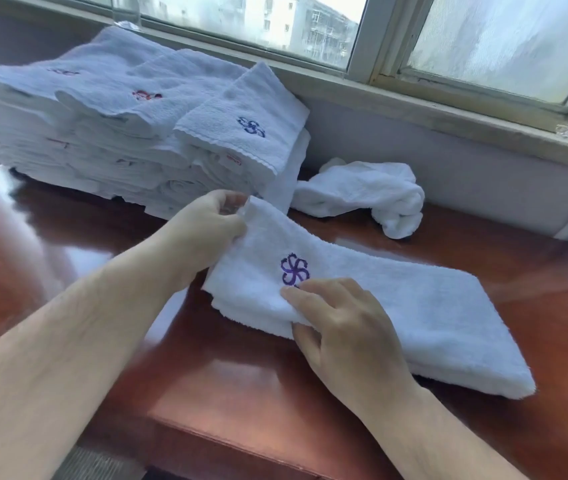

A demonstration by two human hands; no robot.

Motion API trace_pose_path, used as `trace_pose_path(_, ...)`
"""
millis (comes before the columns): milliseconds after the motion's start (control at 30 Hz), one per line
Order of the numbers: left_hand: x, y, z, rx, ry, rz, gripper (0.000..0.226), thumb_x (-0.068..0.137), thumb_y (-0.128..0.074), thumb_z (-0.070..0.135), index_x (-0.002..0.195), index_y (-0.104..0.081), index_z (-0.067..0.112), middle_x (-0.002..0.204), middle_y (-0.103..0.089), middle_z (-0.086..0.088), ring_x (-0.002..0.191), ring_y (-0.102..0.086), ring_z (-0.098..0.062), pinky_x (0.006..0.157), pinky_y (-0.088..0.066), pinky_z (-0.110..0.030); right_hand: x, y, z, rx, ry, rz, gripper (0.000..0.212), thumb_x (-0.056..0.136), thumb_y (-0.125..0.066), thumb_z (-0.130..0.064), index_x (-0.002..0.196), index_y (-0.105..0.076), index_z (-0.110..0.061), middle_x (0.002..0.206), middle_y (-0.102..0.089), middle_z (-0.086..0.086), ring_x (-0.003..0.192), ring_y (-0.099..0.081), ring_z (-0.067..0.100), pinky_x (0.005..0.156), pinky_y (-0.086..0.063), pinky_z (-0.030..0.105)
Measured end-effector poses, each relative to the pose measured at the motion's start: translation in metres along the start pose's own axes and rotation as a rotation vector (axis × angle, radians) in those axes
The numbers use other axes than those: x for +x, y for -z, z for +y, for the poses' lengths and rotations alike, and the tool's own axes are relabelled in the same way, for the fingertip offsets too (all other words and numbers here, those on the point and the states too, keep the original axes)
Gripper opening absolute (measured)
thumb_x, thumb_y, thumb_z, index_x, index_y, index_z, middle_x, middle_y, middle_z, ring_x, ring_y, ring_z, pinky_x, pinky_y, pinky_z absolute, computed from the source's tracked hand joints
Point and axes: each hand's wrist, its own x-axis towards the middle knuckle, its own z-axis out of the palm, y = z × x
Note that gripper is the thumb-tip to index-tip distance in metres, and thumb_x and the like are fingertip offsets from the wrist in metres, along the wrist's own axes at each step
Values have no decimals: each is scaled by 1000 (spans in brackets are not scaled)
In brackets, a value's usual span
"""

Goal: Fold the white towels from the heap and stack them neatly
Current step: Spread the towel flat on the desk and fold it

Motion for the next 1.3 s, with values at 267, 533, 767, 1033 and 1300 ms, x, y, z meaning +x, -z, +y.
trace_pose_path(267, 3, -2, -25, 279, -62, 131, 26, 95, -59, 19, 116, -53, 34, 91, -62, 7, 78, -60, -8, 60, -46, -19, -1, 3, -3, 39, -52, -164, 32, 82, -65, -26, 111, -75, -21, 106, -71, -1, 98, -65, 27, 74, -54, 46)
trace_pose_path(533, 16, -7, -16, 470, -103, 69, 47, 94, -61, 18, 140, -52, 21, 125, -62, 3, 114, -59, -17, 99, -47, -31, 0, 8, -3, 38, -80, -132, 28, 86, -64, -28, 109, -76, -18, 104, -72, -2, 93, -66, 27, 73, -56, 43)
trace_pose_path(767, 5, -10, -12, 741, -330, 171, 48, 90, -53, 4, 132, -57, 27, 125, -54, 2, 120, -51, -21, 102, -44, -39, 10, 20, 32, 149, -260, -86, 25, 96, -56, -31, 92, -78, -20, 99, -72, -9, 99, -64, 14, 84, -48, 27)
trace_pose_path(1033, -8, -52, -13, 1007, -537, -196, 51, 100, -41, 49, 148, -40, 32, 152, -38, 11, 140, -27, -11, 116, -20, -32, 10, 22, 79, 95, -477, -463, 64, 94, -30, -58, 152, -39, -33, 160, -34, -9, 151, -21, 12, 121, -19, 34)
trace_pose_path(1300, -4, -51, -34, 1169, -414, -336, 113, 62, -13, 97, 158, -7, 37, 166, -1, 15, 151, 7, -4, 120, 6, -28, -1, 12, 92, 52, -524, -606, 77, 86, -12, -74, 157, -10, -45, 168, -5, -13, 154, 4, 12, 123, 2, 36)
